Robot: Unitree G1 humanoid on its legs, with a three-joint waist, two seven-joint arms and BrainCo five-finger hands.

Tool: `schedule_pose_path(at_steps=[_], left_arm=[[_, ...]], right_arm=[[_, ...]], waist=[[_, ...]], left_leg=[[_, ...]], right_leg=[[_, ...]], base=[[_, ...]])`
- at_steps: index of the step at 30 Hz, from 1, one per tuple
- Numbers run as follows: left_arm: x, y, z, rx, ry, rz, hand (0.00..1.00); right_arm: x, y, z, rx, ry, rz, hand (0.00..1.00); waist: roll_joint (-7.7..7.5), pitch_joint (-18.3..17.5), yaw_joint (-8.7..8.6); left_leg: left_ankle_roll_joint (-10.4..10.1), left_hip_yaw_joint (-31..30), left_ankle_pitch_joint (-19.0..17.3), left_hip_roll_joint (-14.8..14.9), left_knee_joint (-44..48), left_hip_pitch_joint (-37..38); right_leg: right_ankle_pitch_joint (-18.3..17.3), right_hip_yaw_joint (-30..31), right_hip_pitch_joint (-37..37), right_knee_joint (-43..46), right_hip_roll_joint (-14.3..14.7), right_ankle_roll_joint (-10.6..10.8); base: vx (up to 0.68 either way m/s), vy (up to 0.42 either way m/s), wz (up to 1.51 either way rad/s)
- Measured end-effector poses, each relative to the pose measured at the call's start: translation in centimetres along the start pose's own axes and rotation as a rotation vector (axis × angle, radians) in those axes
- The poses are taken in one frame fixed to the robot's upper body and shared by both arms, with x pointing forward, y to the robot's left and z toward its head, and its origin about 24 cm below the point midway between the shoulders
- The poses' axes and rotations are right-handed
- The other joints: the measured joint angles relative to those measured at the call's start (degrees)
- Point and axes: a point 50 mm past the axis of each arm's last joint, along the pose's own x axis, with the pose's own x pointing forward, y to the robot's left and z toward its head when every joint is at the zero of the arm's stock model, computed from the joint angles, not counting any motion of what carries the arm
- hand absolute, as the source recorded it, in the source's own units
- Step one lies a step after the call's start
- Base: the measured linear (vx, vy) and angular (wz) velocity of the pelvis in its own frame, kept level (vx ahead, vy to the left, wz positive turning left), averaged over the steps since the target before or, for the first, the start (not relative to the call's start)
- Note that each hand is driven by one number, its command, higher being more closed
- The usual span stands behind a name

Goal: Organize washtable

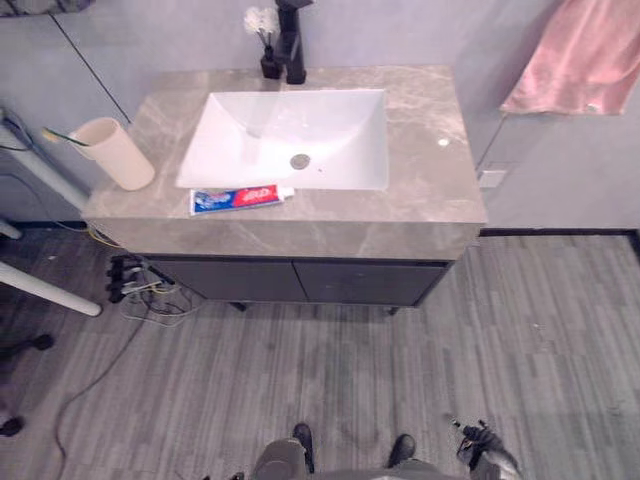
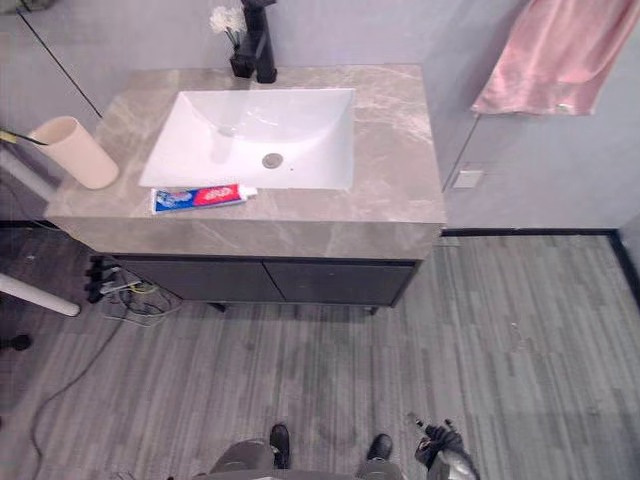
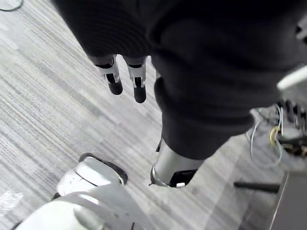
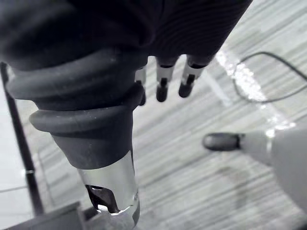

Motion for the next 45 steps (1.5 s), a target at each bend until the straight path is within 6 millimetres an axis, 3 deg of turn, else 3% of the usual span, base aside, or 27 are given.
schedule_pose_path(at_steps=[1, 3, 4, 5, 6, 7, 8, 10, 11, 12, 13, 14, 15, 16, 17, 18, 20, 21, 22, 23, 25, 27, 30, 31, 32, 37, 45], left_arm=[[0.0, 0.1, -0.1, -0.013, 0.000, 0.006, 0.00], [-0.1, 0.4, -0.6, -0.047, 0.016, 0.021, 0.00], [-0.2, 0.5, -0.8, -0.068, 0.027, 0.027, 0.00], [-0.3, 0.6, -1.4, -0.117, 0.047, 0.041, 0.00], [-0.1, 1.2, -0.7, -0.160, 0.032, 0.065, 0.00], [0.0, 1.5, -0.2, -0.164, 0.017, 0.072, 0.00], [0.2, 2.2, 0.4, -0.163, -0.006, 0.083, 0.00], [0.1, 2.0, 0.2, -0.164, 0.003, 0.078, 0.00], [0.1, 1.6, 0.1, -0.153, 0.005, 0.066, 0.00], [0.1, 0.8, 0.4, -0.118, -0.010, 0.032, 0.00], [0.1, 0.5, 0.5, -0.098, -0.017, 0.018, 0.00], [0.1, 0.0, 0.8, -0.064, -0.031, -0.006, 0.00], [0.1, -0.3, 1.1, -0.044, -0.046, -0.019, 0.00], [0.2, 0.0, 1.9, 0.007, -0.071, -0.023, 0.00], [0.3, 0.3, 2.5, 0.046, -0.089, -0.022, 0.00], [0.4, 0.5, 2.8, 0.058, -0.097, -0.021, 0.00], [0.4, 0.3, 2.7, 0.067, -0.100, -0.030, 0.00], [0.3, 0.1, 2.5, 0.063, -0.095, -0.033, 0.00], [0.3, -0.2, 2.0, 0.059, -0.081, -0.042, 0.00], [0.2, -0.8, 1.2, 0.044, -0.049, -0.057, 0.00], [-0.1, -1.0, 0.2, 0.009, -0.024, -0.062, 0.00], [-0.2, -0.9, -0.6, -0.018, 0.001, -0.046, 0.00], [-0.4, -0.1, -1.3, -0.045, 0.016, -0.030, 0.00], [-0.6, 0.0, -1.8, -0.067, 0.032, -0.022, 0.00], [-0.6, 0.1, -1.9, -0.089, 0.033, -0.014, 0.00], [-0.3, 0.6, -0.7, -0.076, 0.001, -0.009, 0.00], [-0.2, 0.0, -0.5, 0.054, -0.005, -0.050, 0.00]], right_arm=[[0.1, -0.3, 0.4, 0.007, -0.013, -0.008, 0.00], [0.2, -0.8, 0.6, 0.010, -0.018, -0.022, 0.00], [0.1, -1.0, 0.3, 0.008, -0.011, -0.025, 0.00], [0.0, -1.3, -0.2, 0.006, 0.004, -0.032, 0.00], [-0.3, -0.2, -1.8, 0.011, 0.065, -0.005, 0.00], [-0.4, 0.5, -2.4, 0.017, 0.085, 0.013, 0.00], [-0.6, 1.3, -3.0, 0.026, 0.106, 0.037, 0.00], [-0.8, 0.7, -3.7, 0.064, 0.126, 0.017, 0.00], [-0.8, 0.4, -3.8, 0.065, 0.127, 0.009, 0.00], [-0.8, -0.2, -3.9, 0.072, 0.130, -0.008, 0.00], [-0.8, -0.4, -3.9, 0.082, 0.130, -0.015, 0.00], [-0.9, -0.8, -4.1, 0.099, 0.135, -0.029, 0.00], [-1.0, -0.6, -4.3, 0.104, 0.135, -0.028, 0.00], [-1.1, -0.4, -4.3, 0.128, 0.128, -0.023, 0.00], [-1.1, -0.2, -4.5, 0.133, 0.133, -0.016, 0.00], [-1.2, -0.2, -4.6, 0.136, 0.133, -0.016, 0.00], [-1.3, -0.1, -4.6, 0.113, 0.121, -0.002, 0.00], [-1.3, 0.1, -4.6, 0.111, 0.118, 0.004, 0.00], [-1.4, 0.5, -4.6, 0.105, 0.112, 0.019, 0.00], [-1.4, 0.3, -4.6, 0.099, 0.113, 0.016, 0.00], [-1.4, 0.4, -4.6, 0.099, 0.107, 0.018, 0.00], [-1.4, 0.8, -4.5, 0.090, 0.107, 0.029, 0.00], [-1.6, 1.1, -4.9, 0.089, 0.116, 0.034, 0.00], [-1.5, 1.2, -4.6, 0.091, 0.102, 0.038, 0.00], [-1.5, 1.2, -4.4, 0.092, 0.092, 0.041, 0.00], [-2.1, 2.1, -5.5, 0.074, 0.109, 0.067, 0.00], [-2.3, 1.7, -5.9, 0.005, 0.103, 0.085, 0.00]], waist=[[0.22, 0.13, -0.14], [0.45, 0.16, -0.08], [0.70, 0.04, -0.07], [1.02, -0.14, 0.01], [-1.34, -0.49, 0.16], [-2.69, -0.87, 0.18], [-2.64, -0.81, 1.05], [-1.78, -1.64, 1.37], [-1.38, -1.91, 1.31], [-1.08, -2.03, 0.88], [-0.56, -2.10, 0.90], [0.96, -2.13, 0.63], [1.26, -1.91, 0.08], [2.03, -1.40, -0.14], [1.96, -1.39, -0.20], [1.93, -1.41, -0.23], [2.21, -1.24, -0.27], [2.36, -1.18, -0.30], [1.95, -1.11, -0.33], [2.20, -1.03, -0.65], [2.40, -1.19, 0.28], [1.48, -0.07, 0.17], [0.67, 0.30, 0.70], [1.35, 0.01, 1.50], [1.19, -0.33, 1.91], [-1.12, -1.16, 1.70], [0.23, -2.79, 1.66]], left_leg=[[-0.16, -0.69, 0.10, 1.63, -0.27, -1.14], [-2.52, -2.34, 1.65, 4.90, -2.10, -3.34], [-2.32, -2.73, 1.93, 5.86, -2.95, -3.59], [-5.04, -2.36, 7.85, 7.04, -2.30, -3.81], [-3.45, -1.05, 4.96, 3.94, 1.82, -4.94], [-3.23, -0.91, 3.14, 3.64, 4.13, -5.79], [-2.84, -0.51, -0.84, 3.63, 10.19, -6.95], [-1.02, -0.09, -6.68, 2.88, 17.47, -7.41], [-0.02, 0.20, -8.00, 2.10, 18.43, -7.41], [1.99, 0.73, -9.61, -0.05, 18.68, -6.19], [2.73, 0.85, -9.87, -0.44, 18.17, -5.46], [4.53, 0.77, -10.51, -0.59, 16.72, -3.86], [5.03, 0.52, -10.29, -0.90, 15.50, -2.50], [5.99, -0.20, -9.71, -1.49, 11.95, 1.08], [6.74, -0.73, -9.03, -2.04, 7.93, 5.00], [6.90, -0.97, -8.67, -2.36, 6.40, 6.66], [7.23, -1.36, -8.31, -2.97, 2.86, 11.35], [7.23, -1.39, -8.31, -2.97, 2.40, 11.96], [7.19, -1.46, -8.32, -3.52, 2.15, 12.53], [6.13, -2.34, -7.77, -3.78, 1.50, 13.73], [4.15, -2.19, -5.70, -3.86, 1.03, 13.71], [4.17, -2.01, -5.73, -4.67, 2.97, 13.14], [3.59, -1.23, -4.80, -4.77, -3.33, 13.33], [2.10, -0.88, 0.30, -3.68, -5.95, 12.10], [3.59, -0.74, 0.83, -3.16, -4.60, 11.04], [3.91, -1.44, 1.03, -5.45, -5.60, 11.50], [6.37, -1.02, 2.82, -6.88, -10.97, 14.48]], right_leg=[[-0.86, -0.37, 0.57, 1.49, -1.57, 1.31], [-2.92, -0.88, 2.35, 4.97, -4.93, 4.83], [-3.37, -0.91, 3.00, 5.68, -5.55, 6.15], [-4.08, -0.79, 3.98, 6.81, -6.65, 8.68], [-3.38, -0.23, 4.44, 6.71, -9.60, 7.78], [-2.29, 0.14, 4.40, 6.72, -9.70, 6.33], [1.94, 0.98, 4.24, 6.57, -9.88, 4.78], [8.81, 3.69, 4.79, 7.43, -11.69, 5.70], [10.58, 3.82, 4.35, 8.79, -12.71, 5.76], [15.21, 3.51, 2.54, 13.43, -15.95, 2.22], [17.48, 3.08, 1.52, 15.45, -16.90, -0.90], [15.92, 2.75, -0.95, 22.26, -17.27, -7.57], [11.18, 3.47, -2.23, 26.65, -16.56, -7.05], [2.63, 4.40, -3.94, 33.45, -13.13, -4.78], [-5.26, 4.58, -5.07, 38.02, -8.78, -5.05], [-8.02, 4.28, -5.55, 39.04, -6.47, -5.13], [-15.65, -0.50, -7.83, 36.81, 2.24, -5.61], [-16.58, -1.32, -8.70, 34.23, 4.47, -5.64], [-15.71, -1.37, -9.89, 25.48, 8.55, -5.90], [-12.76, -1.14, -8.36, 20.25, 10.40, -9.38], [-10.73, 0.25, -6.16, 14.97, 11.64, -9.52], [-9.40, 0.67, -2.89, 10.85, 11.49, -9.38], [-9.07, 2.66, 0.98, 9.74, 10.05, -8.84], [-8.77, 3.90, 1.52, 9.39, 10.83, -8.21], [-8.78, 5.16, 1.81, 8.79, 11.20, -7.34], [-7.15, 5.28, 2.51, 5.99, 9.62, -4.77], [-5.16, 6.31, 3.74, 3.14, 9.10, -3.35]], base=[[0.18, 0.342, 0.15], [0.19, 0.395, 0.16], [0.24, 0.520, 0.04], [0.26, 0.527, 0.04], [0.33, 0.537, 0.03], [0.33, 0.494, -0.18], [0.28, 0.403, -0.42], [0.25, 0.442, -0.35], [0.31, 0.592, 0.04], [0.25, 0.459, 0.11], [0.32, 0.495, 0.20], [0.23, 0.265, 0.21], [0.29, 0.306, 0.33], [0.27, 0.255, 0.36], [0.25, 0.224, 0.34], [0.23, 0.169, 0.33], [0.25, 0.104, 0.23], [0.22, 0.041, 0.13], [0.20, 0.012, 0.22], [0.32, 0.045, 0.13], [0.33, 0.037, -0.15], [0.20, 0.016, -0.09], [0.12, 0.048, -0.27], [0.11, 0.077, -0.58], [0.13, 0.100, -0.48], [0.06, 0.111, 0.00], [-0.03, 0.066, -0.05]])
